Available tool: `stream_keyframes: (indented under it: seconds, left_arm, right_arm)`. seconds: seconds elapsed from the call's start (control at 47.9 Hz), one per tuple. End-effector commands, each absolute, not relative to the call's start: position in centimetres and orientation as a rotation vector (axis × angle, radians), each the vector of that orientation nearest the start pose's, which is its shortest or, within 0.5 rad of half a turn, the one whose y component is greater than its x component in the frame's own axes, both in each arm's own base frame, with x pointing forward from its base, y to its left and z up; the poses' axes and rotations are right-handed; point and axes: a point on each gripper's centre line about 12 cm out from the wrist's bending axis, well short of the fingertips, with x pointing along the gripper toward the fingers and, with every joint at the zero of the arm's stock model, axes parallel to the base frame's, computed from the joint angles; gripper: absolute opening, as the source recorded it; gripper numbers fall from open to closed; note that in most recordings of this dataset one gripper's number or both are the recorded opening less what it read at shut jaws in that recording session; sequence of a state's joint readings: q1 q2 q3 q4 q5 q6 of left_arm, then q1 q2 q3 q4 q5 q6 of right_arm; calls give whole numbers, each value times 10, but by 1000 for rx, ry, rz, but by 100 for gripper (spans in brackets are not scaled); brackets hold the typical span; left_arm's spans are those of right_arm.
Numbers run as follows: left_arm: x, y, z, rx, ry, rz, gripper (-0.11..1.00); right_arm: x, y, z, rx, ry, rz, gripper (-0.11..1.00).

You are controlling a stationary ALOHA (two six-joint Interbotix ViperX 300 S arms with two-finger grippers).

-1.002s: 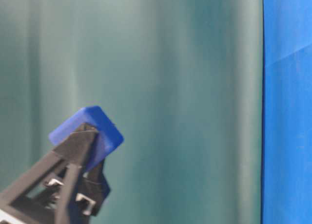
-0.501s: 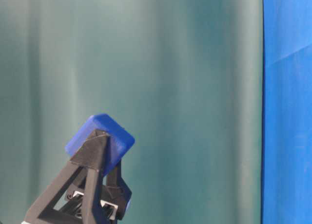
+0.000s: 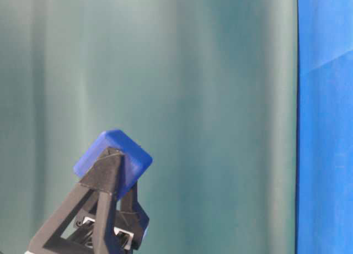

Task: Handover the blue block to the right arm after grasping it with the left arm, then place it in the designated position.
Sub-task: 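Lift the cube and rotate the left gripper to present it rightward, then move the open right gripper toward the cube held by the left gripper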

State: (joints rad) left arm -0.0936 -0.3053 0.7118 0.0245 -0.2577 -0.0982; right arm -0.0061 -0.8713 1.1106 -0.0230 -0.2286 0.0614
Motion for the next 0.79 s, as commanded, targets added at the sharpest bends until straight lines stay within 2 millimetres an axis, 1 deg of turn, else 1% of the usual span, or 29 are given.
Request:
stream_keyframes:
  seconds: [0.0, 0.167, 0.543, 0.772]
  left_arm:
    - [356, -34, 307, -68, 112, -94, 49]
    - [356, -33, 307, -71, 111, -92, 49]
    - [356, -34, 309, -73, 99, -94, 49]
    - [356, -33, 310, -75, 96, -92, 49]
  right_arm:
    - [221, 2, 304, -17, -15, 16, 97]
    - [222, 4, 307, -160, -12, 35, 97]
    - [224, 11, 305, -805, -18, 99, 97]
    - [223, 12, 307, -1036, -40, 102, 97]
